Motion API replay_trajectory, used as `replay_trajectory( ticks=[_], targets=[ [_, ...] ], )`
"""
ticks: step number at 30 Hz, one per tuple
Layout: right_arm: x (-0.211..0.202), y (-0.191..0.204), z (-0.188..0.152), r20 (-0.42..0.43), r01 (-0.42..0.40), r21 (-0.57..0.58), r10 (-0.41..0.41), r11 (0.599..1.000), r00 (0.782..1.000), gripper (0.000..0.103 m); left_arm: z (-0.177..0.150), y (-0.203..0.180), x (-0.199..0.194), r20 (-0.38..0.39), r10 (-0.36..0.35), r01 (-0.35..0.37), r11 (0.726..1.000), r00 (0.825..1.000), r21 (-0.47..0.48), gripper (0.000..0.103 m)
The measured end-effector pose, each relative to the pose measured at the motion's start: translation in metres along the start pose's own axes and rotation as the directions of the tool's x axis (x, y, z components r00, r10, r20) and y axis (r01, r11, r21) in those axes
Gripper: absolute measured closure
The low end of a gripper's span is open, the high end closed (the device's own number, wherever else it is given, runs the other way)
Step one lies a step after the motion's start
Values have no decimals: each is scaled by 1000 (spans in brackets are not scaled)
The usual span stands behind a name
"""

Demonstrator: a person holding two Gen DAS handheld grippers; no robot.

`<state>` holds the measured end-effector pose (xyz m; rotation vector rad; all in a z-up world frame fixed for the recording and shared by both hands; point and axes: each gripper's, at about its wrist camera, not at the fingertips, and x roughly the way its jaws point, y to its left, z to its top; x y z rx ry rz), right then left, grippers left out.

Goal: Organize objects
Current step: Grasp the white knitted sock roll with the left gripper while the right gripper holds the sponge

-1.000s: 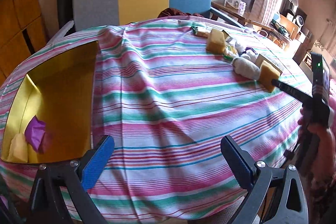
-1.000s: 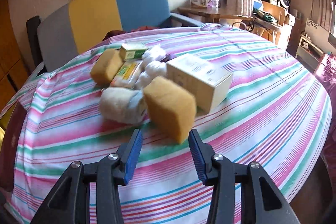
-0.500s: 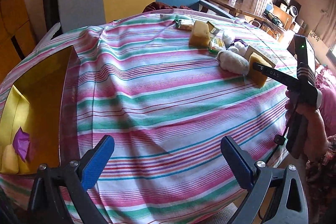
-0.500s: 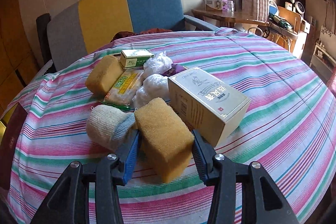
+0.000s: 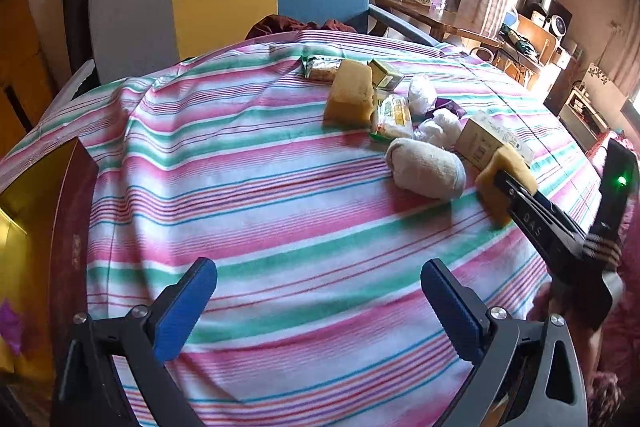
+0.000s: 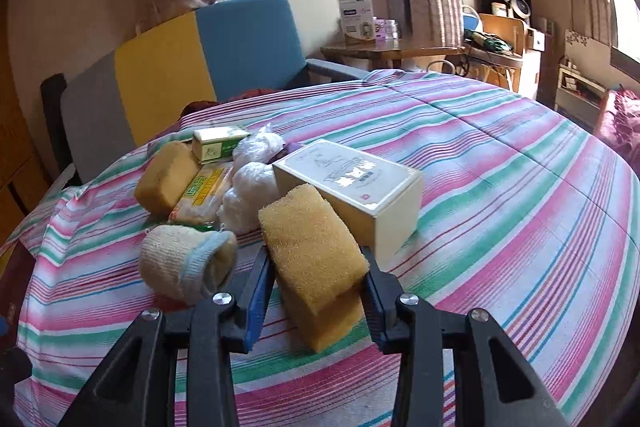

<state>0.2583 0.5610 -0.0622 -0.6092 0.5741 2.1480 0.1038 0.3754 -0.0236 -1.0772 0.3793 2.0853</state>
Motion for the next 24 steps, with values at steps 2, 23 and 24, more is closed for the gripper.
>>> replay_trajectory(
  ticks=[2,23,24],
  targets=[
    [-1,-6,-1,11,6,29,-7,1000,1000,62,11,-11,15,7,-10,10,1000,1000,0,0],
    [-1,-21,-4,35,-15,106,11,994,999,62,63,-82,98,52,-145,134,975,988,179,4],
    [0,-21,-4,34,-13,106,9,994,999,62,62,-83,100,49,-141,130,973,989,191,7]
  ],
)
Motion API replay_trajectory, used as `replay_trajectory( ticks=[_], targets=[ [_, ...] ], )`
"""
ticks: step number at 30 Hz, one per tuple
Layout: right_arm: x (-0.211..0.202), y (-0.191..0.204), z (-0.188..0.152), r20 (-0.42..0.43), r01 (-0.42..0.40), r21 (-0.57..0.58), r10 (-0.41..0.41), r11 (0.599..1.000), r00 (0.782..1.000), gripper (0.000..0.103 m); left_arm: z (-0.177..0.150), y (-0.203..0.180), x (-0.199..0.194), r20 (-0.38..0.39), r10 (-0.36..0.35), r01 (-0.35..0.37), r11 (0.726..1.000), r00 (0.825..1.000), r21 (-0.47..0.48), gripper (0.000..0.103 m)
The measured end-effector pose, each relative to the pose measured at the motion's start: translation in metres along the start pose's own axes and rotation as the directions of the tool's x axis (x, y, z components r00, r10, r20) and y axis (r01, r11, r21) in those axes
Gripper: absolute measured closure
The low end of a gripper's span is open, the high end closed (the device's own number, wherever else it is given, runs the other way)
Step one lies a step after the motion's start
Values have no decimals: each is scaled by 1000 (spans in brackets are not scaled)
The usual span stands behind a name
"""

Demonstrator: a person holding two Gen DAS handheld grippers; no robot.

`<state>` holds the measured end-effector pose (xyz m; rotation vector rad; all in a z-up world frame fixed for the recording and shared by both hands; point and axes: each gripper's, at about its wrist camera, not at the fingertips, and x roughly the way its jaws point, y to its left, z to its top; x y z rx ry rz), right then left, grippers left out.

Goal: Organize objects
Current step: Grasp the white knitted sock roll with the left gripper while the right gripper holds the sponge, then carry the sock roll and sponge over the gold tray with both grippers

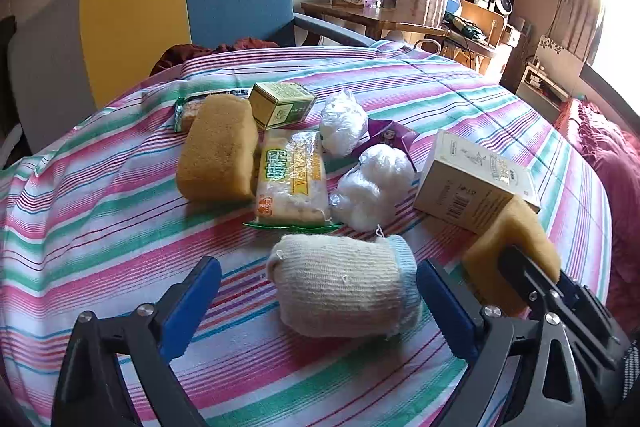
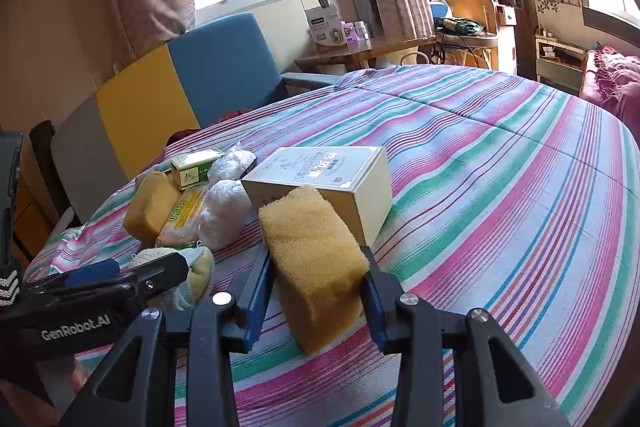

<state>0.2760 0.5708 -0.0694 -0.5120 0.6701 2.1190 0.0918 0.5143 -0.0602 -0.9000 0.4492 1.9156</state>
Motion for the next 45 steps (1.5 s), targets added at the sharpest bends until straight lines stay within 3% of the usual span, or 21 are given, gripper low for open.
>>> replay_trajectory(
  ticks=[4,6,9,12,22,30,38,45],
  targets=[
    [0,3,-1,0,6,-6,-6,1000,1000,62,-4,-4,4,15,-30,29,999,999,46,18],
    [0,3,-1,0,8,-8,-8,1000,1000,62,-6,-9,4,18,-49,48,996,999,69,31],
    [0,4,-1,1,12,-14,-12,1000,1000,62,-9,-12,2,36,-42,39,995,998,90,33],
    [0,5,-1,3,17,-20,-17,1000,1000,62,-13,-5,-2,51,-43,40,997,998,63,35],
    [-3,17,-2,17,37,-86,-36,996,999,63,-50,36,-42,118,68,-56,994,991,-97,36],
    [-13,50,-7,55,14,-251,0,968,999,63,-73,49,-76,133,97,-80,989,986,-127,37],
    [-13,76,-20,-12,-29,-360,26,933,1000,63,-84,83,-125,171,125,-96,982,977,-165,37],
    [-24,108,-36,-46,-76,-441,62,894,997,63,-98,135,-168,178,205,-158,956,962,-246,36]
  ],
)
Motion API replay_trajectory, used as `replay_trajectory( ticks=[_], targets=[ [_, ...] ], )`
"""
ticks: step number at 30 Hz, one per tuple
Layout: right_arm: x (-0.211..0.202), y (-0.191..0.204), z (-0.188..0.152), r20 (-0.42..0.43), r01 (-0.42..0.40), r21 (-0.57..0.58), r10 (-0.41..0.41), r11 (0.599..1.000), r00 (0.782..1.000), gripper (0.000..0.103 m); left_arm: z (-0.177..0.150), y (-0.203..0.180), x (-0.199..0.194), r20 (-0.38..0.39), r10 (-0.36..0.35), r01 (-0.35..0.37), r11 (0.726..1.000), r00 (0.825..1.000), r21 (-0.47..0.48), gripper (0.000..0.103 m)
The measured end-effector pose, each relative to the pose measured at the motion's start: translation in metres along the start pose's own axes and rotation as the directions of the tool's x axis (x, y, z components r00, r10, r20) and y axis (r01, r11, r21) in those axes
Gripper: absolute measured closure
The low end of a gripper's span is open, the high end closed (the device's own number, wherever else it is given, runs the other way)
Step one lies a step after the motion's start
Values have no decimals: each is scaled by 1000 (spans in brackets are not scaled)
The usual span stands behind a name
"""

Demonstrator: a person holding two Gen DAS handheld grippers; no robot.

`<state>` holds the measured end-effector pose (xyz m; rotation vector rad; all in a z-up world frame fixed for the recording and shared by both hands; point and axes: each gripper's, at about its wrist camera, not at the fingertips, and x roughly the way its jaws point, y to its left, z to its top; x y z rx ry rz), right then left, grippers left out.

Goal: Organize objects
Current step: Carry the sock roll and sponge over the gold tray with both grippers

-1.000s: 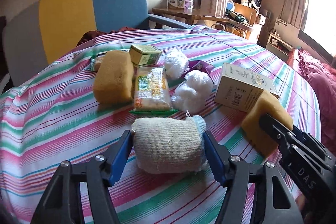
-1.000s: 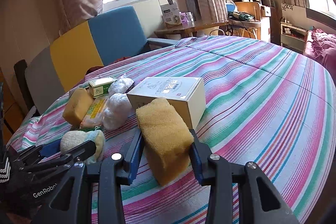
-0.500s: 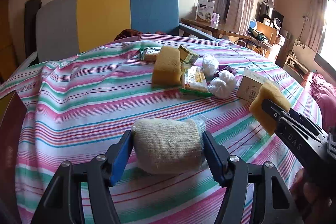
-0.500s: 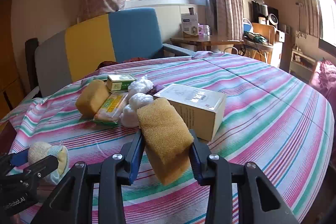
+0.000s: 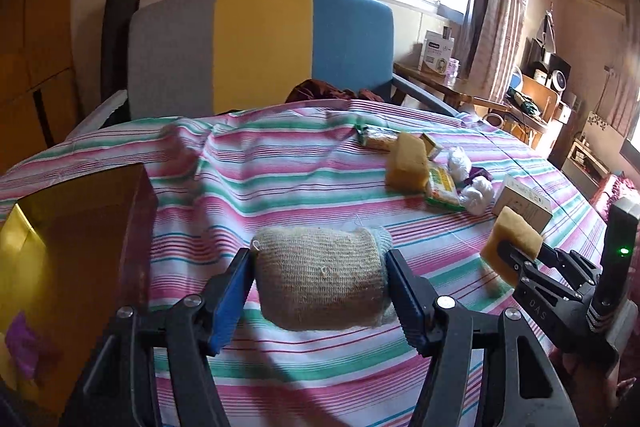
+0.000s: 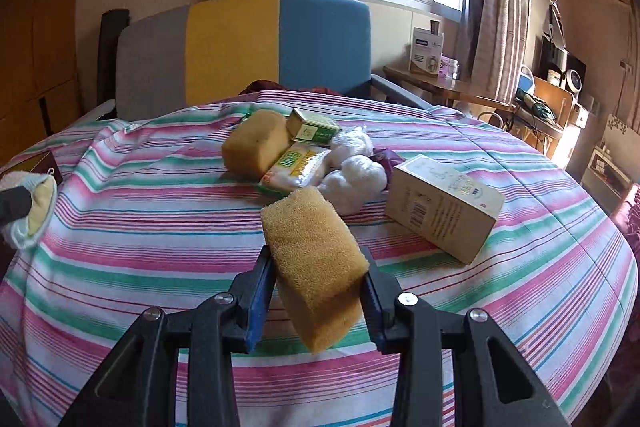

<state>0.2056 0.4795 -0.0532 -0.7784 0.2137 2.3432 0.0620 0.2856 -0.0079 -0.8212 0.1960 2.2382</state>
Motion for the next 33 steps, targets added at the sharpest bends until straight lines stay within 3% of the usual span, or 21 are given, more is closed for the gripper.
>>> replay_trajectory(
  ticks=[8,15,24,33],
  targets=[
    [-15,47,11,3,-109,24,109,994,994,63,-3,81,-32,9,102,-100,989,995,-107,36],
    [-41,104,29,35,-239,-25,240,971,970,63,-9,146,-50,-2,187,-184,961,982,-206,36],
    [-66,173,43,14,-402,-50,403,914,915,63,-21,231,-65,-74,308,-316,902,948,-293,36],
    [-90,255,42,-54,-552,-150,551,820,833,63,-38,307,-64,-200,374,-423,829,905,-365,35]
  ],
)
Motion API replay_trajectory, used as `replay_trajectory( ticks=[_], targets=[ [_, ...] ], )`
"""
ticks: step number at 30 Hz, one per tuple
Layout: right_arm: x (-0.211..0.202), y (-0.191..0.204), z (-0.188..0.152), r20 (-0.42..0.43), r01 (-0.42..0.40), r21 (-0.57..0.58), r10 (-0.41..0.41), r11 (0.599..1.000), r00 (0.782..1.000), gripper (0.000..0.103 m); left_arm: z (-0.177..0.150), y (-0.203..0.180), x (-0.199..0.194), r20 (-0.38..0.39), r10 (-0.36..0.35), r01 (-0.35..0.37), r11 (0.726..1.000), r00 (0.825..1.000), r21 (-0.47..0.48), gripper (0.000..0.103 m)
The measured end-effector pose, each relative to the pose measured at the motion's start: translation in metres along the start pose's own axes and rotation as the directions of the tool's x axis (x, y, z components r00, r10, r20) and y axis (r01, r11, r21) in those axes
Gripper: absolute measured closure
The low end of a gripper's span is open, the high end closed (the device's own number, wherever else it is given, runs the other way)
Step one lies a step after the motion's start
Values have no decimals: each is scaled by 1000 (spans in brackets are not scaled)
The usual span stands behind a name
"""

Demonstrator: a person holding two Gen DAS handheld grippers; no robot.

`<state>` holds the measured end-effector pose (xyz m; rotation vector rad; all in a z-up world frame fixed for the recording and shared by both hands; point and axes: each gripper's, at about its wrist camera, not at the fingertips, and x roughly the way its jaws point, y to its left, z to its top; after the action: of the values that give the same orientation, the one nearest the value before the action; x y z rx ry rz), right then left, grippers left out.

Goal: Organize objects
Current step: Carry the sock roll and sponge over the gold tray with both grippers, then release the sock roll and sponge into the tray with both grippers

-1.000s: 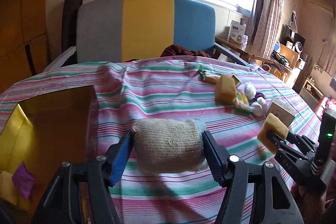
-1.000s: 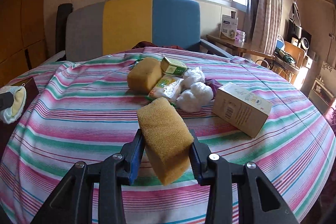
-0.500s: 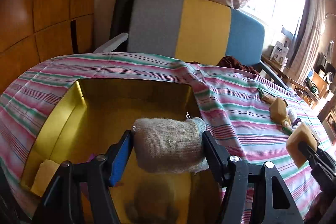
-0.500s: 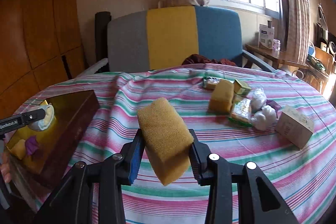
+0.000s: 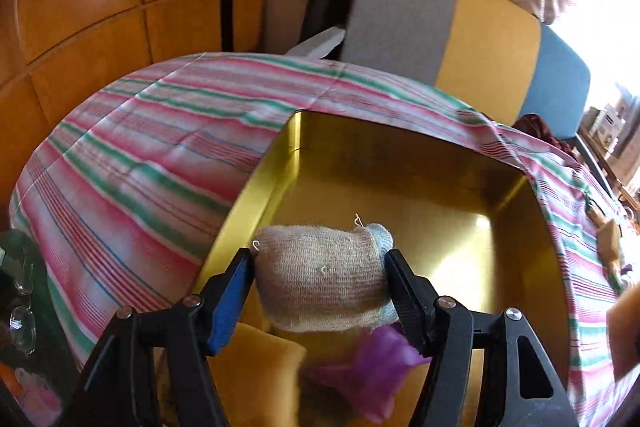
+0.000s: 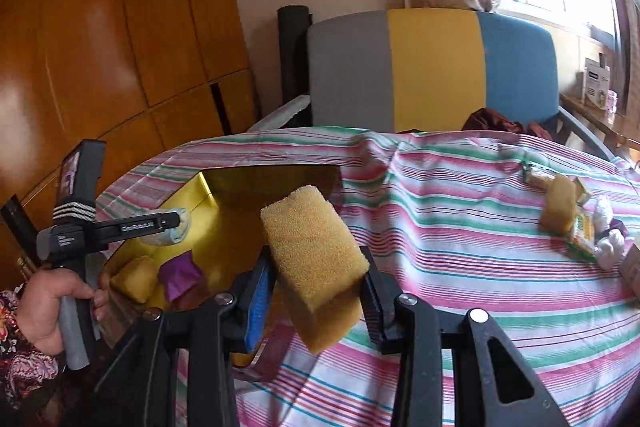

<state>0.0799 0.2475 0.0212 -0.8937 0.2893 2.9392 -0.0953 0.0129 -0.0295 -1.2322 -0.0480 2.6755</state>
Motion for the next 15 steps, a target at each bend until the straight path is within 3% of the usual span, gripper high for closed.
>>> replay_trajectory(
  ticks=[5,8,10,15],
  targets=[
    [18,36,1,-61,-50,-54,47,997,997,63,-1,16,3,-23,-21,19,998,1000,-56,29],
    [27,52,-2,-98,-76,-75,69,994,993,63,-6,21,-12,12,-66,66,994,998,-89,15],
    [34,61,-4,-124,-88,-91,76,992,989,63,-11,24,-26,54,-87,93,990,995,-102,12],
    [52,72,-11,-189,-103,-87,85,991,978,63,-25,33,-56,132,-35,53,989,991,-136,7]
  ],
)
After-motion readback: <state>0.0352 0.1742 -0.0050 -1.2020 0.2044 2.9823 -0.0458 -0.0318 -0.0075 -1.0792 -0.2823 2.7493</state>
